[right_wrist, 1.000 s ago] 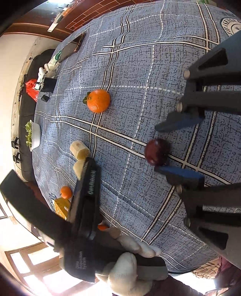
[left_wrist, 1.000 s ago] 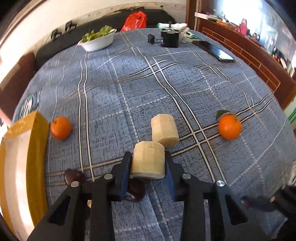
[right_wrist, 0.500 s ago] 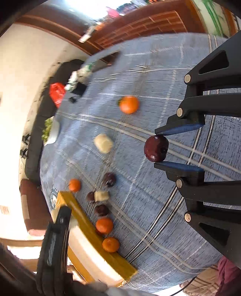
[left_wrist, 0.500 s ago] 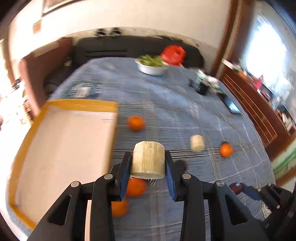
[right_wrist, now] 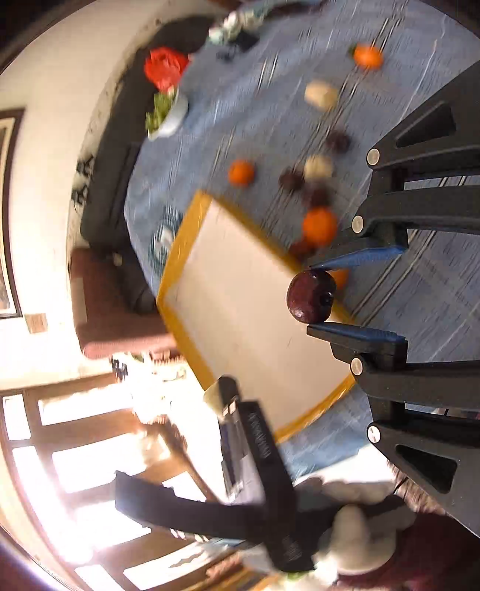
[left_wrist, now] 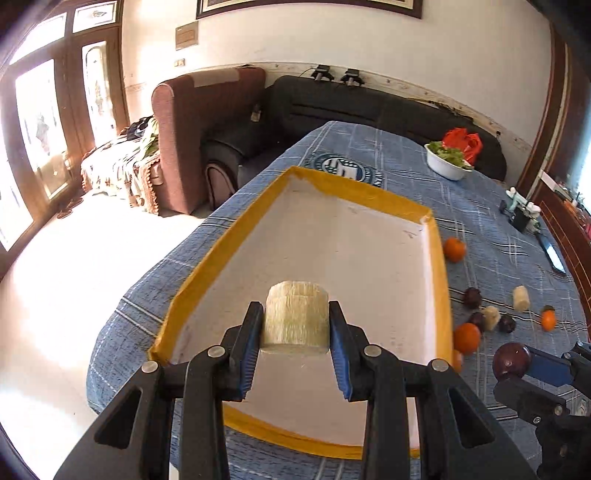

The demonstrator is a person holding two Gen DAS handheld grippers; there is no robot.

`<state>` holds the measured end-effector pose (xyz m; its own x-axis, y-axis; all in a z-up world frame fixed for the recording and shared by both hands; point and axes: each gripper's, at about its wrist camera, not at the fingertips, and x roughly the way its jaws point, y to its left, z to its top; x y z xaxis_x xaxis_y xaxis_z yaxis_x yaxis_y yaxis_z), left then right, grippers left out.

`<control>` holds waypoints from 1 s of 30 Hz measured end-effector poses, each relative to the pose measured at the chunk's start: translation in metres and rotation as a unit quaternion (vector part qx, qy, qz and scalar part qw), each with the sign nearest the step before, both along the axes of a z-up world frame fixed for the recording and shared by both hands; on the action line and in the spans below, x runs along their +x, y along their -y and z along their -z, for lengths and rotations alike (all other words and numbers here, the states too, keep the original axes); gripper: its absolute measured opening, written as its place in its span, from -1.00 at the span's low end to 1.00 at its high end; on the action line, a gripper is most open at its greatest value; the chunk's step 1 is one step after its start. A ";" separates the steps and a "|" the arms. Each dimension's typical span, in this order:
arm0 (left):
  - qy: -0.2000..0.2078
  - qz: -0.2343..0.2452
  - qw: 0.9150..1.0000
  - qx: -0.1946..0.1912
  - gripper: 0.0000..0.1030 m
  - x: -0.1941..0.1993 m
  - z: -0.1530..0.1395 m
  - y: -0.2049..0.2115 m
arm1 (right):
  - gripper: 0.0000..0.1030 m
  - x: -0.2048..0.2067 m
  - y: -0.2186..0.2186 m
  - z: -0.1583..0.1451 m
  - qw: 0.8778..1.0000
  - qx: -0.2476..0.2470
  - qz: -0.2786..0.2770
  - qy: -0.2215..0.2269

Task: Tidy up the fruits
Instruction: 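Carry the plum and white chunk over the tray and open both tools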

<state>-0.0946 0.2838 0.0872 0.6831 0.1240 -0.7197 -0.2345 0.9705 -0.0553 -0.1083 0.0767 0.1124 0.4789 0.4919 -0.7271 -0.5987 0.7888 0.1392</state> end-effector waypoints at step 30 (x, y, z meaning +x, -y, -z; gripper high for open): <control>0.048 -0.080 0.991 0.098 0.42 -0.045 -0.026 -0.013 | -0.04 0.016 -0.076 0.046 0.997 0.021 -0.032 -0.063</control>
<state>-0.1399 0.2968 0.1130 0.7069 0.3671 -0.6045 -0.3894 0.9156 0.1007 -0.0922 0.1523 0.0669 0.3518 0.5506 -0.7570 -0.6238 0.7409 0.2490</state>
